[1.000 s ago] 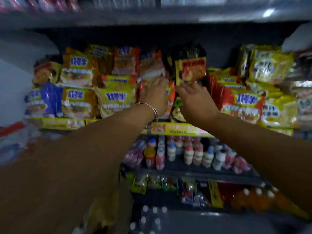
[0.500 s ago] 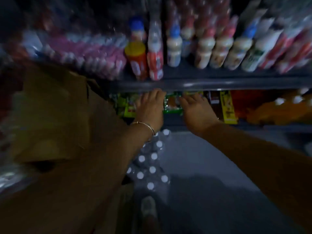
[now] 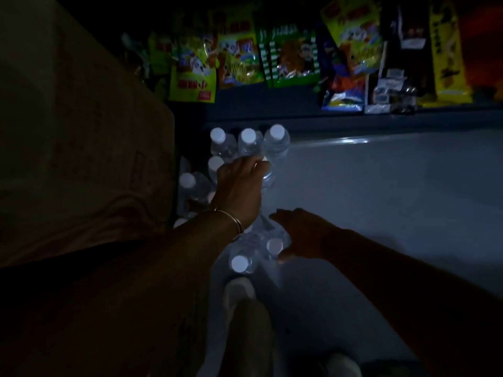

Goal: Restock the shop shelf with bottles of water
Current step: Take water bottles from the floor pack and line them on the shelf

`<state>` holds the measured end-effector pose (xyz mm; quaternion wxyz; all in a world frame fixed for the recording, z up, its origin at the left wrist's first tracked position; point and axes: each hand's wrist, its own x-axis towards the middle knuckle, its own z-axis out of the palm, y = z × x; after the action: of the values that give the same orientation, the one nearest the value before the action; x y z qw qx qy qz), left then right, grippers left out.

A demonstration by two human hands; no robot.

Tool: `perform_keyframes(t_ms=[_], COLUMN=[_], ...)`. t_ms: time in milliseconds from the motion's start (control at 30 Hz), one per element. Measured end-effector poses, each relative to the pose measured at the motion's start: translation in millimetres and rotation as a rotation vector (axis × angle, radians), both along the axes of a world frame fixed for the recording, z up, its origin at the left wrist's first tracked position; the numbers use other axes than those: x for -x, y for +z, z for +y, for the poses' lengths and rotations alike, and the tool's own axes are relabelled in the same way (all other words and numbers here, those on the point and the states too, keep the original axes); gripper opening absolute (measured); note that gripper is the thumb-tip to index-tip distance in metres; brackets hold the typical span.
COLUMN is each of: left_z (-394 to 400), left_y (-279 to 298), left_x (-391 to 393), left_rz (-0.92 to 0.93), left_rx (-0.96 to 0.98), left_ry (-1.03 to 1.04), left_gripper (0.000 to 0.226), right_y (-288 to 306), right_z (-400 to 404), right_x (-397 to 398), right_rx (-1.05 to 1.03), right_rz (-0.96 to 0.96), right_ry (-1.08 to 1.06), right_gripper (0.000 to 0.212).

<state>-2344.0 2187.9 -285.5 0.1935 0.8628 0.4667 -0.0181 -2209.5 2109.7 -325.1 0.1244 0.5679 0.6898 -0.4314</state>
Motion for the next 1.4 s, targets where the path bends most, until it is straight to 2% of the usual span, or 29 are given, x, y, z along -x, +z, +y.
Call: perform_keyframes(t_ms=[167, 333, 467, 567, 700, 800, 833, 867, 1000, 1067, 1133, 1200, 1300, 1400], left_z=[-10, -15, -14, -8, 6, 21, 27, 31, 45, 52, 55, 57, 61, 62], left_y=[-38, -53, -42, -17, 39, 103, 130, 161, 294, 364, 443, 513, 602, 681], left_x=[4, 5, 5, 0, -11, -24, -30, -36, -51, -54, -58, -57, -47, -33], left_rz=[0.007, 0.000, 0.044, 0.045, -0.026, 0.032, 0.043, 0.044, 0.019, 0.011, 0.098, 0.144, -0.117, -0.314], left_rx=[0.005, -0.024, 0.015, 0.101, 0.204, 0.281, 0.280, 0.261, 0.223, 0.228, 0.248, 0.261, 0.410, 0.385], left_ry=[-0.048, -0.086, -0.113, -0.124, -0.091, -0.073, -0.078, -0.084, -0.146, -0.191, -0.197, -0.162, -0.143, -0.157], left_gripper=[0.059, 0.062, 0.062, 0.057, 0.045, 0.037, 0.035, 0.033, 0.030, 0.028, 0.034, 0.045, 0.052, 0.068], right_y=[-54, -76, -56, -13, 78, 164, 195, 228, 357, 428, 502, 572, 666, 752], right_z=[-19, -20, -10, 1, 21, 36, 41, 46, 64, 73, 80, 86, 91, 96], right_x=[11, 17, 12, -5, -30, -49, -54, -58, -73, -78, -81, -84, -85, -79], right_rx=[0.047, -0.115, -0.143, -0.163, -0.177, -0.186, -0.203, -0.216, -0.266, -0.320, -0.380, -0.445, -0.540, -0.625], right_rz=[0.040, 0.025, 0.006, 0.054, 0.120, 0.158, 0.155, 0.154, 0.169, 0.143, 0.153, 0.179, 0.254, 0.365], right_ry=[-0.006, -0.053, -0.089, -0.162, -0.227, -0.278, -0.270, -0.261, -0.250, -0.201, -0.173, -0.166, -0.233, -0.276], right_gripper=[0.101, 0.075, 0.056, 0.046, 0.037, 0.026, 0.030, 0.035, 0.021, 0.024, 0.032, 0.029, 0.023, 0.017])
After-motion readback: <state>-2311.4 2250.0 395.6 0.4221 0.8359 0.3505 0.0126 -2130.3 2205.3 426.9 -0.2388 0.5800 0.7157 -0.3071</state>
